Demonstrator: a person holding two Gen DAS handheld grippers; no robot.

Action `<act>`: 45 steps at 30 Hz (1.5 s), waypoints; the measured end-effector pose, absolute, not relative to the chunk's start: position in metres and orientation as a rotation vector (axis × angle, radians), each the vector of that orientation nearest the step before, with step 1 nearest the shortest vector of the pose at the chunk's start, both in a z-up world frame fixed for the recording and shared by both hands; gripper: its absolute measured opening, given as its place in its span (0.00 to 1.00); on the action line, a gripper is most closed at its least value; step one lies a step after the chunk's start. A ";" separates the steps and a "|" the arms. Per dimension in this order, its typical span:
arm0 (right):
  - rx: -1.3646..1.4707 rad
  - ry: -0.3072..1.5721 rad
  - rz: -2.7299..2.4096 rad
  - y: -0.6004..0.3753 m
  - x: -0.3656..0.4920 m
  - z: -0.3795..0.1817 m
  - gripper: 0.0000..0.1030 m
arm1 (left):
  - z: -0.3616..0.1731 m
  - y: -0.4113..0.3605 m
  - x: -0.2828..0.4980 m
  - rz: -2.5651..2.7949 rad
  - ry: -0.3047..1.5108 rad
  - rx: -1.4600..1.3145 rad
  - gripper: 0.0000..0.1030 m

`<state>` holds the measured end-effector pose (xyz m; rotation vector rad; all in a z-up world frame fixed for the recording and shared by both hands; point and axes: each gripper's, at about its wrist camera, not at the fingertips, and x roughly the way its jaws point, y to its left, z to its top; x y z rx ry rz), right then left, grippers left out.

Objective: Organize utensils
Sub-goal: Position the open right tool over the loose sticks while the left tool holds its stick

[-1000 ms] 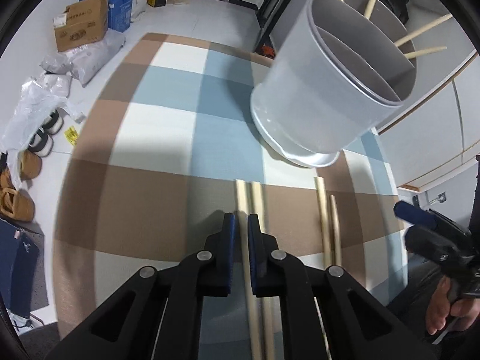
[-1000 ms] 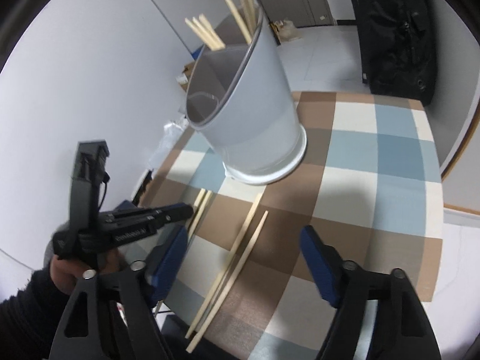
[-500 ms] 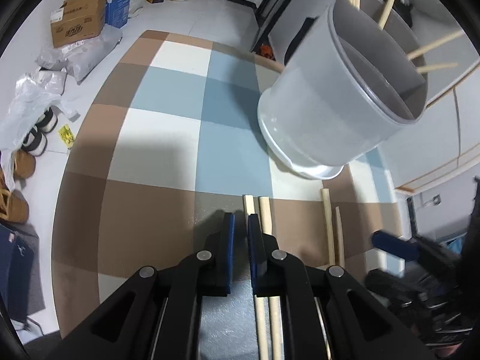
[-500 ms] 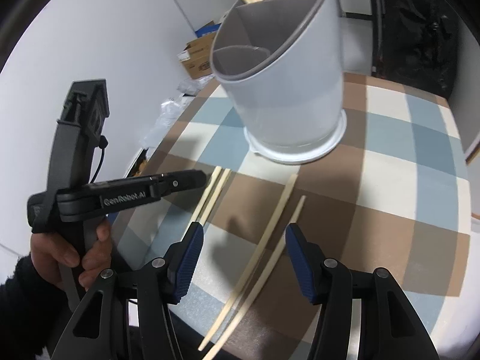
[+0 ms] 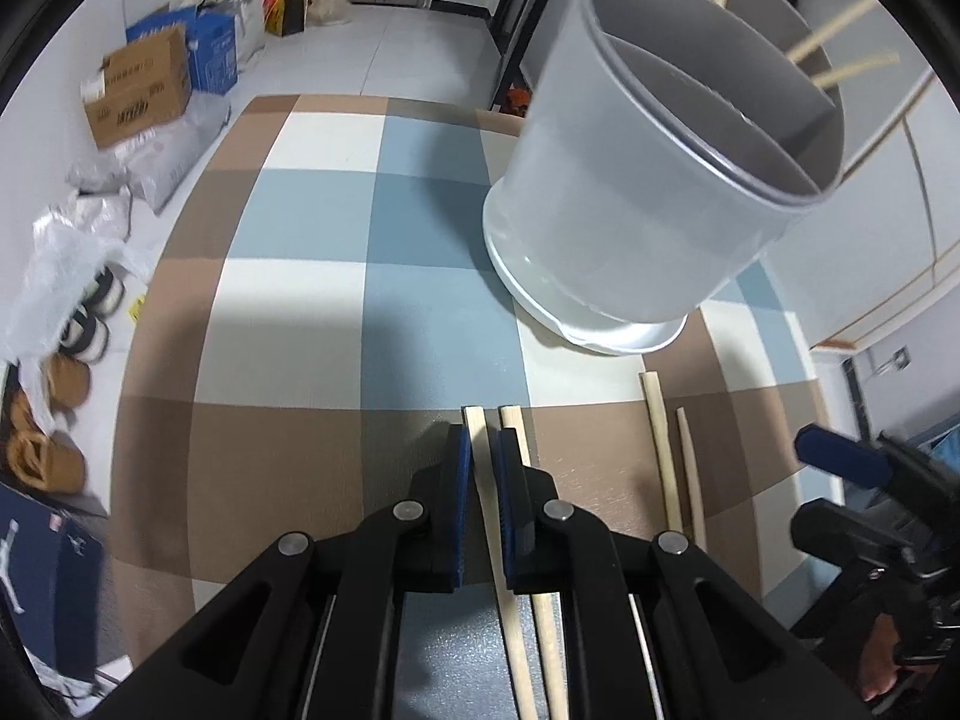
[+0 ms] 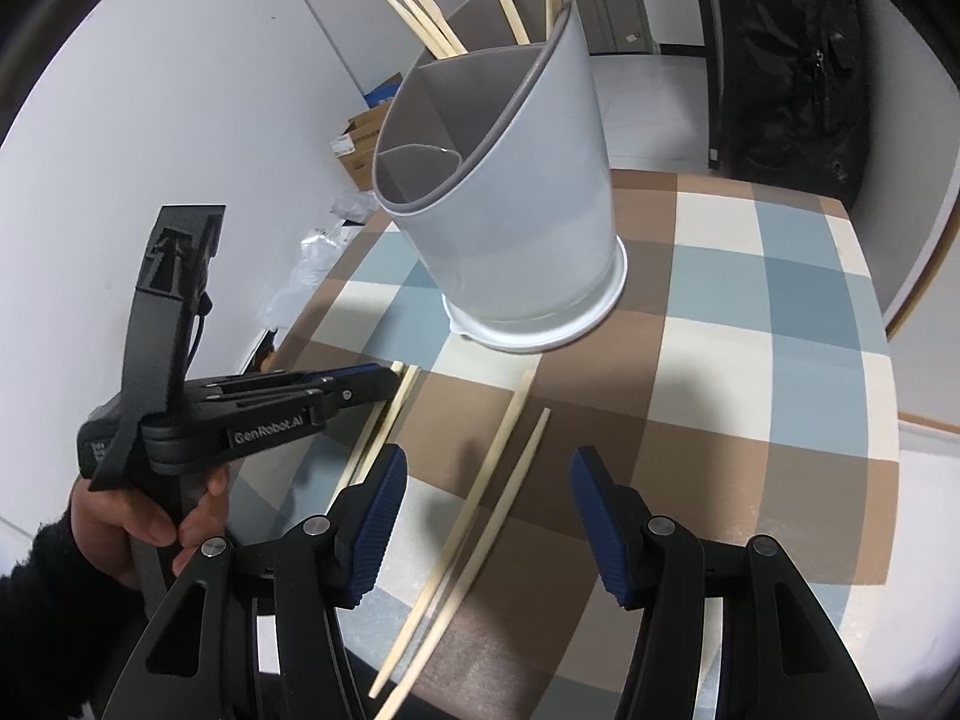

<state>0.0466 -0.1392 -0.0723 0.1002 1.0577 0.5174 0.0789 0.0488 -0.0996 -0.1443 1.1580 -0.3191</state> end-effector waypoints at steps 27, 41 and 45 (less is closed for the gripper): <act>0.227 0.950 0.561 -0.196 0.021 -0.044 0.56 | -0.102 0.025 0.075 -0.139 1.093 0.059 0.08; 0.234 0.970 0.545 -0.198 0.025 -0.050 0.56 | -0.099 0.046 0.070 -0.233 1.108 -0.228 0.02; 0.221 0.987 0.531 -0.190 0.031 -0.056 0.56 | -0.094 0.054 0.069 -0.252 1.089 -0.286 0.02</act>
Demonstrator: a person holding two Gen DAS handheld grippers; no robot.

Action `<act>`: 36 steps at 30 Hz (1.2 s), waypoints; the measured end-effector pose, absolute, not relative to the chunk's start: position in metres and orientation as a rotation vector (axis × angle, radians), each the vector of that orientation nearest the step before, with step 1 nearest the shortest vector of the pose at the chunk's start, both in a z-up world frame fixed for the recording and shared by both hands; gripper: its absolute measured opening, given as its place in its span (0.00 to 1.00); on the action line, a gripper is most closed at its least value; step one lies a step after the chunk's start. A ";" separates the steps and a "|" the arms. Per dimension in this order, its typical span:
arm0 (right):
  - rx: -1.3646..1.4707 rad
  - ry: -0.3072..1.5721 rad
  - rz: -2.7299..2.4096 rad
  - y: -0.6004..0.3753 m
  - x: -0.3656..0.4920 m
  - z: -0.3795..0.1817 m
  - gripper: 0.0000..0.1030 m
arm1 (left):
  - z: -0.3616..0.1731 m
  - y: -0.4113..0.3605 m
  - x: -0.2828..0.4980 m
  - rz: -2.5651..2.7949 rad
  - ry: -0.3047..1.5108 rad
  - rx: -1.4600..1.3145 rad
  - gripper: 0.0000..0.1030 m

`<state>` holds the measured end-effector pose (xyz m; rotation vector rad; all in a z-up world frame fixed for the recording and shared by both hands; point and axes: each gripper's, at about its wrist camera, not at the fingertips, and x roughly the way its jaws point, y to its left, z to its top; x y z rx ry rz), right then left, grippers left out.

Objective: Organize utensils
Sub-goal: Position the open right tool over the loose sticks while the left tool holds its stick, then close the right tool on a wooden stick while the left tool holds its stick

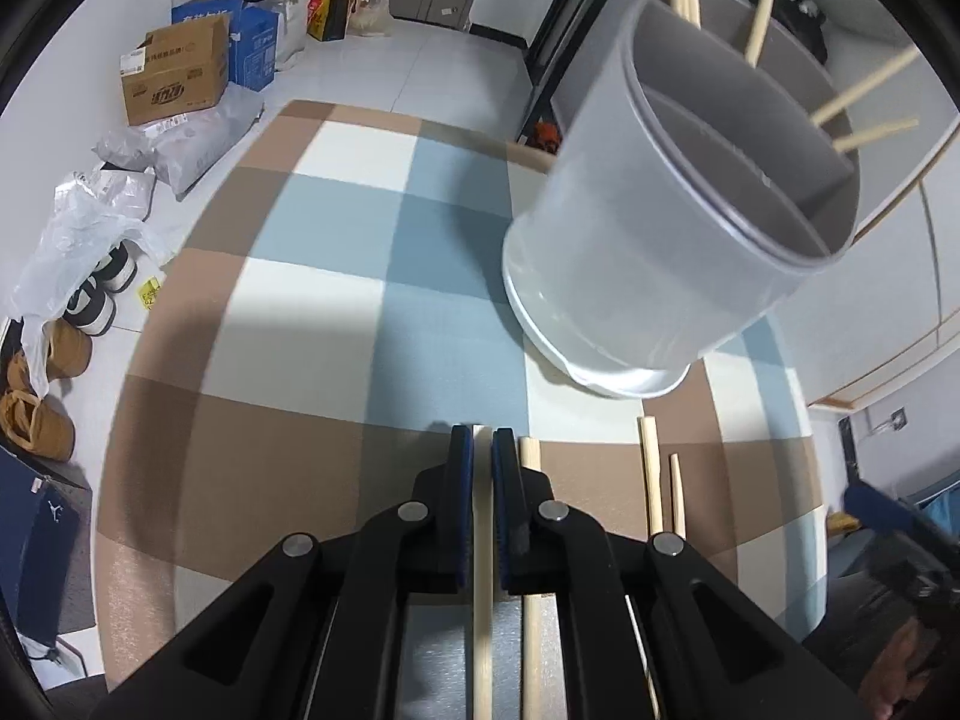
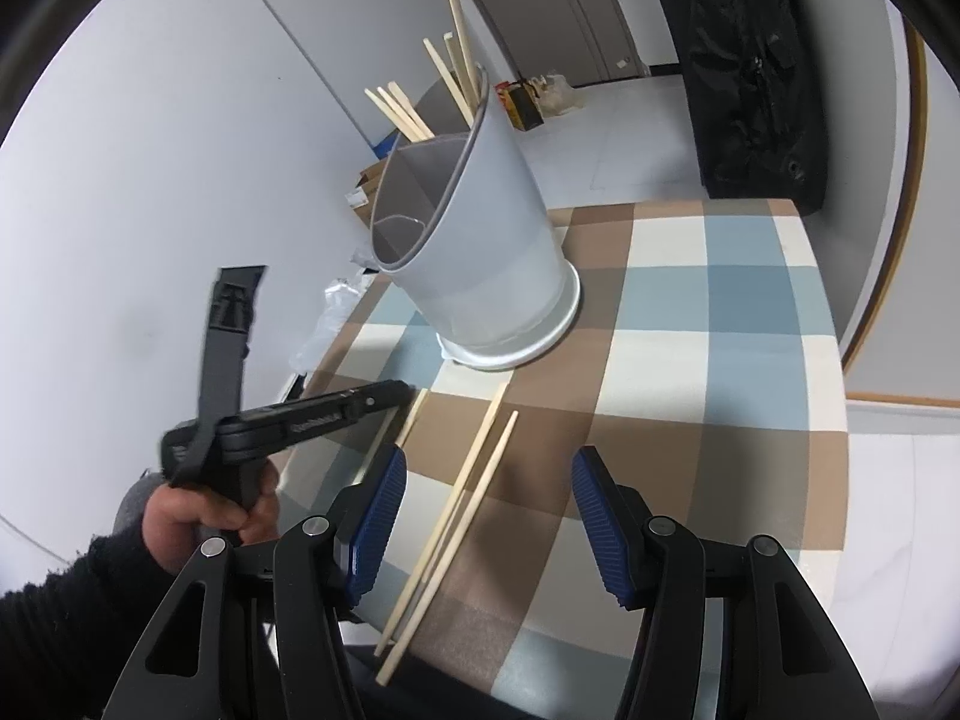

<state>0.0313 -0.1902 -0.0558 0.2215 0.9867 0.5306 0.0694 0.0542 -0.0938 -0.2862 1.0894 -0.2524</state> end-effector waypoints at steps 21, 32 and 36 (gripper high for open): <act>-0.018 1.108 0.486 -0.106 0.095 -0.112 0.32 | -0.075 0.093 0.082 -0.406 0.987 -0.507 0.02; -0.177 1.105 0.455 -0.095 0.093 -0.120 0.09 | -0.060 0.106 0.086 -0.348 0.881 -0.529 0.02; -0.163 1.099 0.448 -0.098 0.092 -0.119 0.06 | -0.055 0.107 0.084 -0.339 0.856 -0.529 0.02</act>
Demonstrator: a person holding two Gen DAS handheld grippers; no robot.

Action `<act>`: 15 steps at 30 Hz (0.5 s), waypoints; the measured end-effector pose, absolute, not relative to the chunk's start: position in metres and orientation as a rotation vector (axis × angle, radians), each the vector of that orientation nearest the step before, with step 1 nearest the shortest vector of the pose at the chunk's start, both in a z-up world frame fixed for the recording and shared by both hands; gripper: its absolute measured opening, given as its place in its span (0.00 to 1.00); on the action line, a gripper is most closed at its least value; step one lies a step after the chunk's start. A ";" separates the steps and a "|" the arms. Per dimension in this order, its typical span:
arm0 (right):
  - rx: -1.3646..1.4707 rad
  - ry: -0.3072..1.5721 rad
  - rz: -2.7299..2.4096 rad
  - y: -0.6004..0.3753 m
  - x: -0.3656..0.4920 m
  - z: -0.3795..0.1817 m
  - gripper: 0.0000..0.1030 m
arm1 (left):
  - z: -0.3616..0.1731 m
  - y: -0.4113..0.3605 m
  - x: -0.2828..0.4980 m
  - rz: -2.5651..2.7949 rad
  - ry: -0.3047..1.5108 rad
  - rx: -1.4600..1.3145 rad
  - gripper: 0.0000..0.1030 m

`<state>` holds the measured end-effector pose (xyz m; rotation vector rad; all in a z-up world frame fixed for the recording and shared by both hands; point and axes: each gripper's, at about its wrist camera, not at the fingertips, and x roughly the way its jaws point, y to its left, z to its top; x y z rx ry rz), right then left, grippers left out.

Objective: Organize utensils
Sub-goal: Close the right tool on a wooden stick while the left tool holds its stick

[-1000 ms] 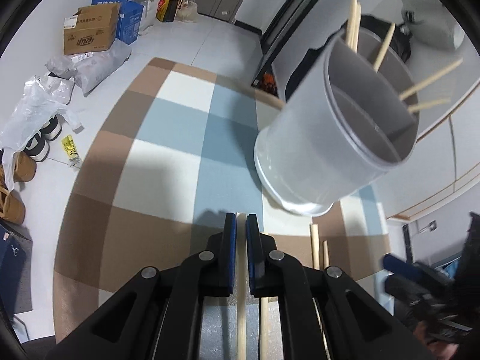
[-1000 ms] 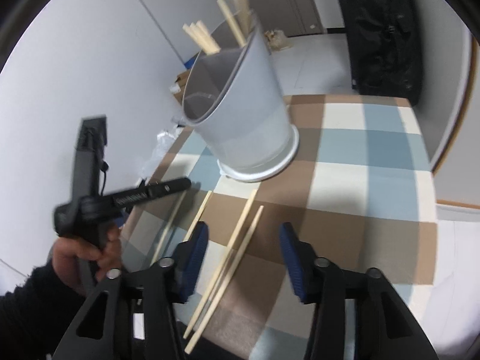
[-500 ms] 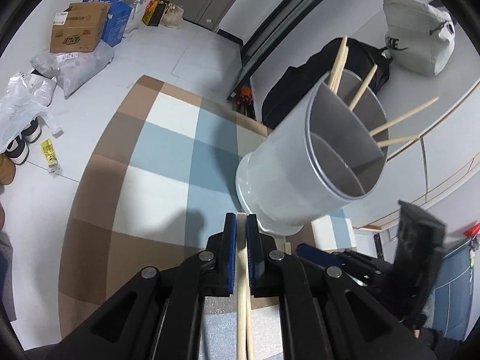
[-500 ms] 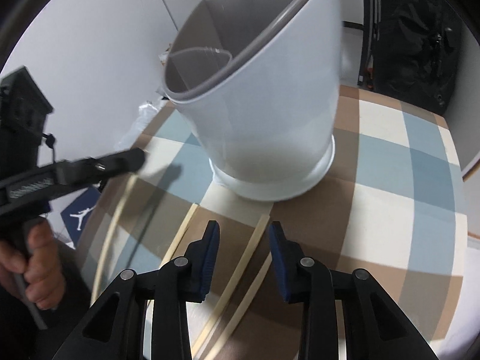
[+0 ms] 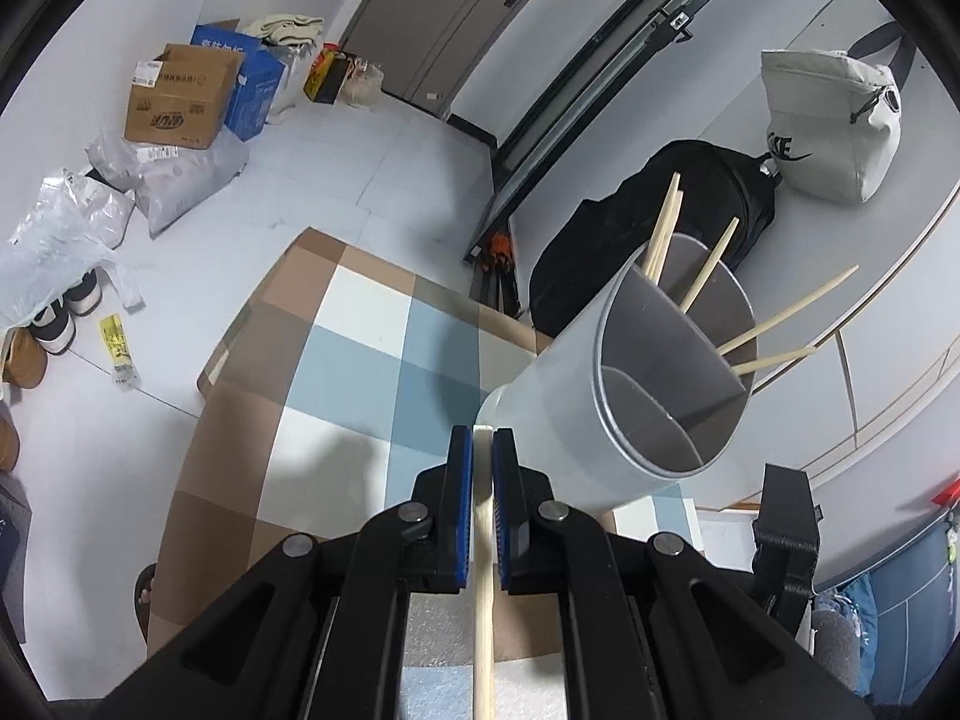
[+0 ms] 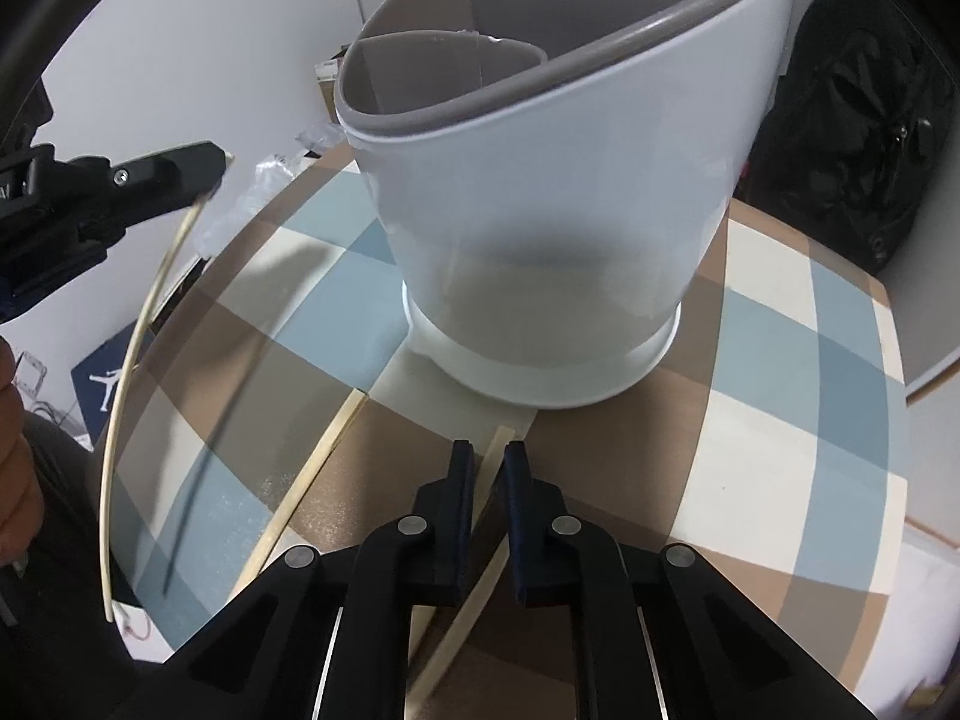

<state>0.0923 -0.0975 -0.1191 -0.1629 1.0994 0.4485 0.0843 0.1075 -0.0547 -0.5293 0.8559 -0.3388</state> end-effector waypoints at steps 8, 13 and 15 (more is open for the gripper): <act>-0.034 1.074 0.450 -0.119 0.099 -0.111 0.00 | -0.045 0.106 0.077 -0.331 0.814 -0.508 0.02; 0.017 1.155 0.463 -0.122 0.099 -0.122 0.03 | -0.047 0.105 0.077 -0.322 0.830 -0.528 0.02; -0.029 1.153 0.463 -0.117 0.097 -0.123 0.07 | -0.041 0.104 0.074 -0.321 0.818 -0.516 0.02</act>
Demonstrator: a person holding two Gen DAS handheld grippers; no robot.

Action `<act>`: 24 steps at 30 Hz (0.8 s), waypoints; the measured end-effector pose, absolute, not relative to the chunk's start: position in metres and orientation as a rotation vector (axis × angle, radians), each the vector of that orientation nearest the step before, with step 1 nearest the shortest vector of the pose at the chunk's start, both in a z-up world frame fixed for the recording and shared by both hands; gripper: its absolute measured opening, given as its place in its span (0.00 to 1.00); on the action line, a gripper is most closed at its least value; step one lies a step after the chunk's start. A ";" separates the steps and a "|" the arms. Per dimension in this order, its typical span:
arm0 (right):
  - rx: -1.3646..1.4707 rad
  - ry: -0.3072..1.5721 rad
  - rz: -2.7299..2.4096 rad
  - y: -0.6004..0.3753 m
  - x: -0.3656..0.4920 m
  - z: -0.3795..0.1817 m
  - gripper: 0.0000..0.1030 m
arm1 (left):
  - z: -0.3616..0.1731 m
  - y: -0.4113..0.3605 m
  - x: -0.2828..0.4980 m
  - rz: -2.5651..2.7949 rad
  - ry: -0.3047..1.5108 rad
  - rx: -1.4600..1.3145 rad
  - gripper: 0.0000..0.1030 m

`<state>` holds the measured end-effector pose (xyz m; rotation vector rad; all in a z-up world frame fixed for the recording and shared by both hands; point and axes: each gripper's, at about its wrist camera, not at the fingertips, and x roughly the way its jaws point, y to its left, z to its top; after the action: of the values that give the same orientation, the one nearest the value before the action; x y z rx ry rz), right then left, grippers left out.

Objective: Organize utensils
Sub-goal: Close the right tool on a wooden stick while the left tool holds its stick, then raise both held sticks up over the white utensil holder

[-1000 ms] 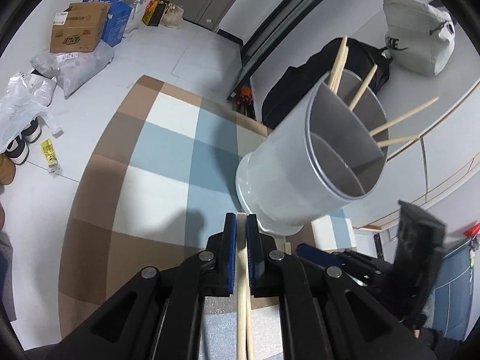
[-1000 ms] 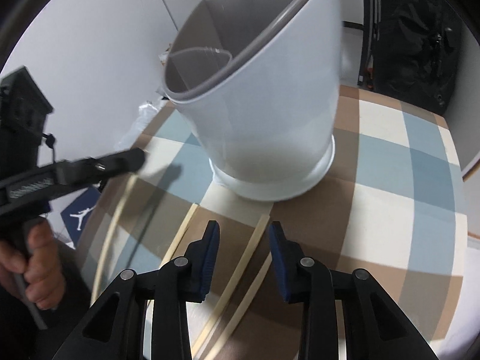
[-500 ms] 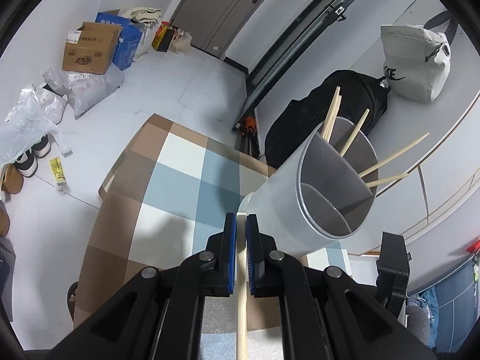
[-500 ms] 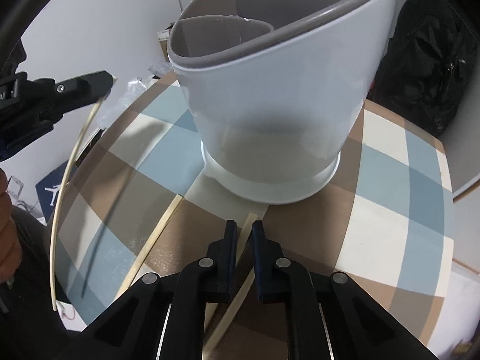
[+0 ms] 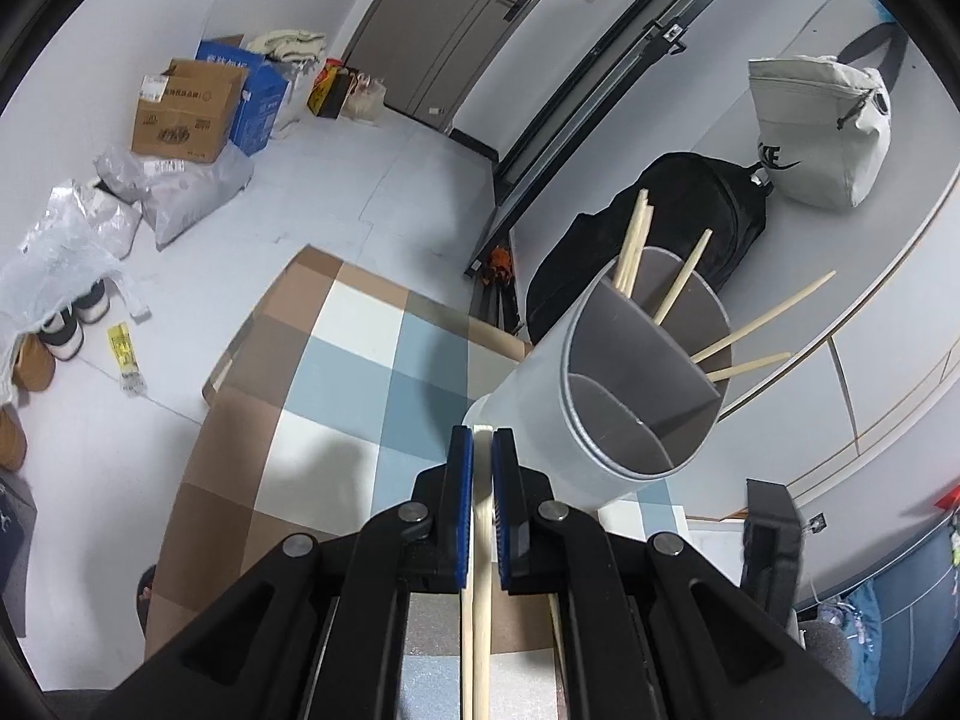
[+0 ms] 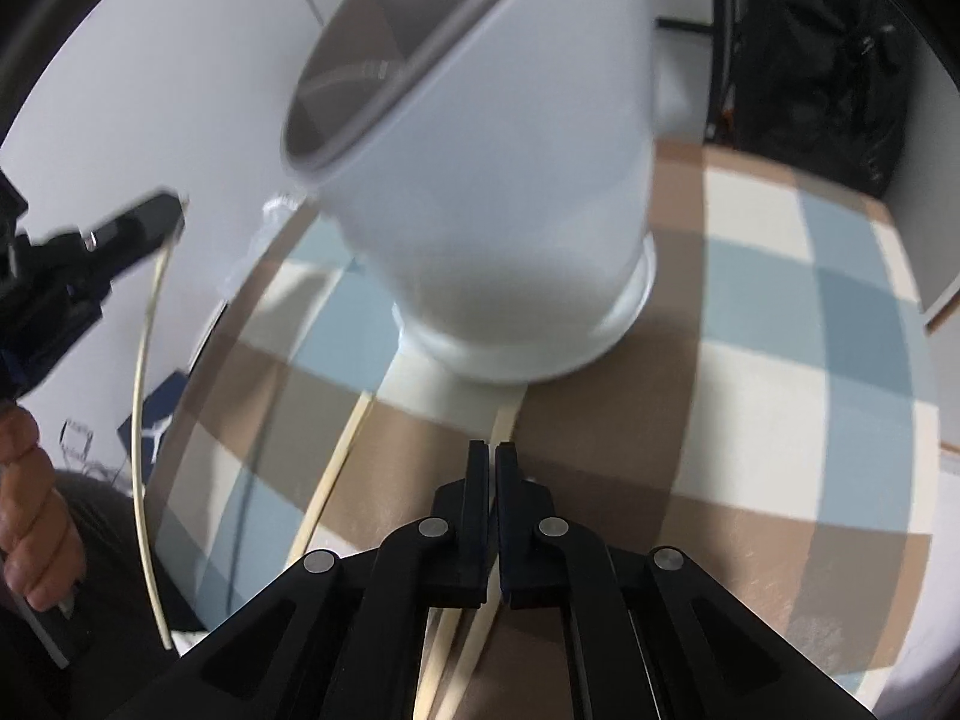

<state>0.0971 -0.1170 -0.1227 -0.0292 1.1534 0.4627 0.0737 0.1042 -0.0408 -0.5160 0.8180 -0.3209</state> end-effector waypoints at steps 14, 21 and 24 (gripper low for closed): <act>-0.148 1.111 0.450 -0.093 0.082 -0.114 0.08 | -0.032 0.105 0.063 -0.324 0.794 -0.495 0.02; 0.003 0.991 0.492 -0.121 0.064 -0.078 0.05 | -0.019 0.098 0.057 -0.339 0.756 -0.469 0.02; 0.017 0.941 0.501 -0.129 0.051 -0.065 0.05 | -0.016 0.095 0.054 -0.341 0.743 -0.456 0.02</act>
<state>0.0511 -0.1290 -0.0647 0.0166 0.9411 0.5008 0.0541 0.0949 -0.0163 -0.4556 0.7433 -0.3410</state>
